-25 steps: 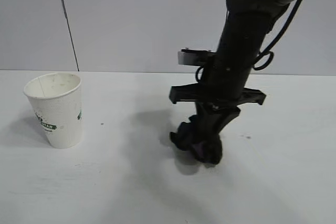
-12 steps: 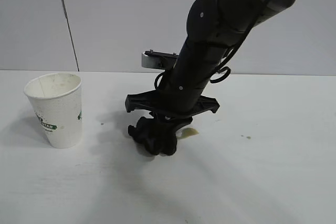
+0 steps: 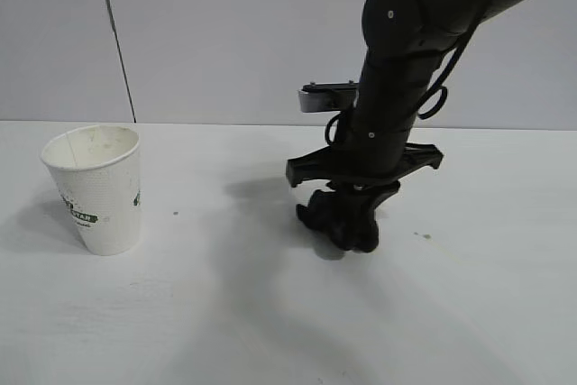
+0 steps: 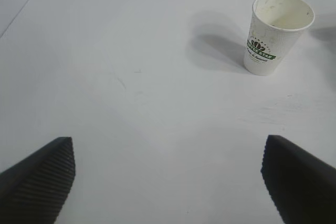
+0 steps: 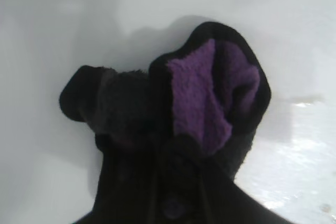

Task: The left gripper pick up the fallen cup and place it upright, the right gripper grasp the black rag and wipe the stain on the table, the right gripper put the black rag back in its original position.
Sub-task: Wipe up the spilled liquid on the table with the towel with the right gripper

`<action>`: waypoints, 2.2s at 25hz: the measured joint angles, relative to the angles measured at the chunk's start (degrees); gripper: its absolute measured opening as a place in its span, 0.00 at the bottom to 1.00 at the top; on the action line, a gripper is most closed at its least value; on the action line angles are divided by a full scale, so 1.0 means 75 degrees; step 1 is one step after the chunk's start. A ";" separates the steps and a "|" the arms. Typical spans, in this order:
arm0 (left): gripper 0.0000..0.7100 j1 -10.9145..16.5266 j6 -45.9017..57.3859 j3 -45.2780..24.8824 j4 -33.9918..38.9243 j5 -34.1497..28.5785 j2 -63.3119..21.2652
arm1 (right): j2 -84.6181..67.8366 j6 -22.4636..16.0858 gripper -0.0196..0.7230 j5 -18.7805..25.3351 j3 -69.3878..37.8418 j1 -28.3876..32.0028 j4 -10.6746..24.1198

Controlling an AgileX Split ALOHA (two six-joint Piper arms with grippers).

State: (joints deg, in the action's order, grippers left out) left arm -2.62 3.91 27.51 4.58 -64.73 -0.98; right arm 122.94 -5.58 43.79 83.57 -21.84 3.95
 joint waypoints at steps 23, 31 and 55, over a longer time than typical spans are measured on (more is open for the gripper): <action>0.98 0.0000 0.0000 0.0000 0.0000 0.0000 0.0000 | -0.0151 -0.0884 0.13 0.2352 0.0253 0.1038 0.3197; 0.98 0.0000 0.0000 0.0000 0.0000 0.0000 0.0000 | -0.0151 -0.0138 0.13 0.1897 0.0253 0.1140 0.1772; 0.98 0.0000 0.0000 0.0000 0.0000 0.0000 0.0000 | -0.0015 0.0891 0.13 -0.1186 0.0253 -0.0194 -0.1622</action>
State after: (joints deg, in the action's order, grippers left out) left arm -2.62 3.91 27.51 4.58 -64.73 -0.98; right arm 122.82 1.11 34.90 85.46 -23.29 -8.22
